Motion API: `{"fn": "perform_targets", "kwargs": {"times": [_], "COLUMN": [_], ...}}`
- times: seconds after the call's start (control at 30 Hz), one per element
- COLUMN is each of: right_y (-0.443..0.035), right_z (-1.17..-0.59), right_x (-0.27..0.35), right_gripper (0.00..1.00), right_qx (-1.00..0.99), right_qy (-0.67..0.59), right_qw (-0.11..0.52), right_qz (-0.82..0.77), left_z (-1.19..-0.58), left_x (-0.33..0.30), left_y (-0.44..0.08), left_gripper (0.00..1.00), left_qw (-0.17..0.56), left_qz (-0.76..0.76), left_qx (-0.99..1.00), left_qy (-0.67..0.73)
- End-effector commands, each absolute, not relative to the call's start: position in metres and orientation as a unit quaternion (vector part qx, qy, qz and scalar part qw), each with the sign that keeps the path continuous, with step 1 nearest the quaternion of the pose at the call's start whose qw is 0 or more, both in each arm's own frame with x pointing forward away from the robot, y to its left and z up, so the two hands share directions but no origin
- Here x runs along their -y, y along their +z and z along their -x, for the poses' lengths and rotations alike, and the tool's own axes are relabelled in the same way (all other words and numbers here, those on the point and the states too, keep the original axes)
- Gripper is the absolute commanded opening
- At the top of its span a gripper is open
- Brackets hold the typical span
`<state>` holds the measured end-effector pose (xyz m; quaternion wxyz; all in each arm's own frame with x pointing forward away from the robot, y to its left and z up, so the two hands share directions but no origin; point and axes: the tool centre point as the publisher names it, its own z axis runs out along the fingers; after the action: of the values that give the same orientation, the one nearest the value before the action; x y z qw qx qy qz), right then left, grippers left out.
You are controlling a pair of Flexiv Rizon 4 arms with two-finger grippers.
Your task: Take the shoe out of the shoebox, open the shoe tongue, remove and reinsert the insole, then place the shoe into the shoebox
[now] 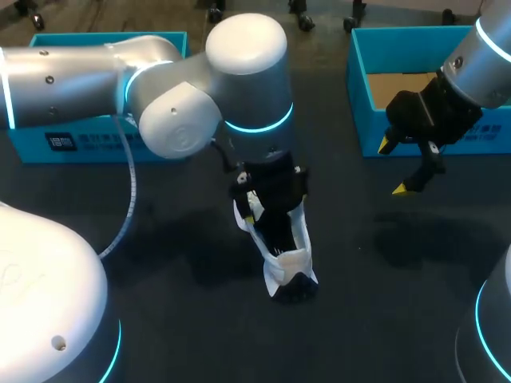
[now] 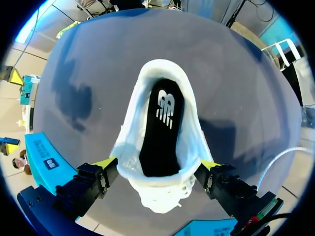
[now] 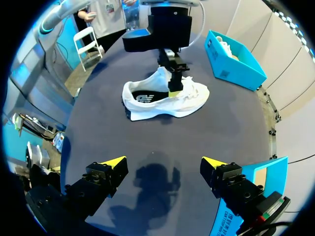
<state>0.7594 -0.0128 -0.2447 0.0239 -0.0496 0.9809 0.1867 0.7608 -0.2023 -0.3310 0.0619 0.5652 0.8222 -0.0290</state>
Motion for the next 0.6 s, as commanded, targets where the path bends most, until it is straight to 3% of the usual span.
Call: {"fn": "perform_targets", "kwargs": {"times": [0.03,0.37,0.43,0.5,0.6], "right_y": [-0.246,-0.246,-0.246,-0.246,-0.246], "right_z": [-0.759,-0.759,-0.759,-0.759,-0.759], "right_x": [0.012,0.012,0.012,0.012,0.012], "right_gripper": [1.00,1.00,1.00,1.00,1.00], "right_qx": [-0.981,-0.981,-0.981,-0.981,-0.981], "right_qy": [0.186,0.186,0.186,0.186,0.186], "right_qw": [0.025,0.025,0.025,0.025,0.025], "right_qz": [0.049,0.049,0.049,0.049,0.049], "left_z": [-0.768,-0.785,-0.787,-0.788,-0.787], "left_x": [0.198,0.194,0.194,0.194,0.195], "left_y": [-0.324,-0.315,-0.315,-0.314,-0.316], "left_gripper": [1.00,1.00,0.79,0.50,0.44], "left_qw": [0.067,0.077,0.078,0.078,0.077], "left_qz": [-0.562,-0.556,-0.557,-0.559,-0.561], "left_qx": [-0.824,-0.827,-0.827,-0.826,-0.824], "left_qy": [-0.028,-0.022,-0.020,-0.019,-0.018]}}
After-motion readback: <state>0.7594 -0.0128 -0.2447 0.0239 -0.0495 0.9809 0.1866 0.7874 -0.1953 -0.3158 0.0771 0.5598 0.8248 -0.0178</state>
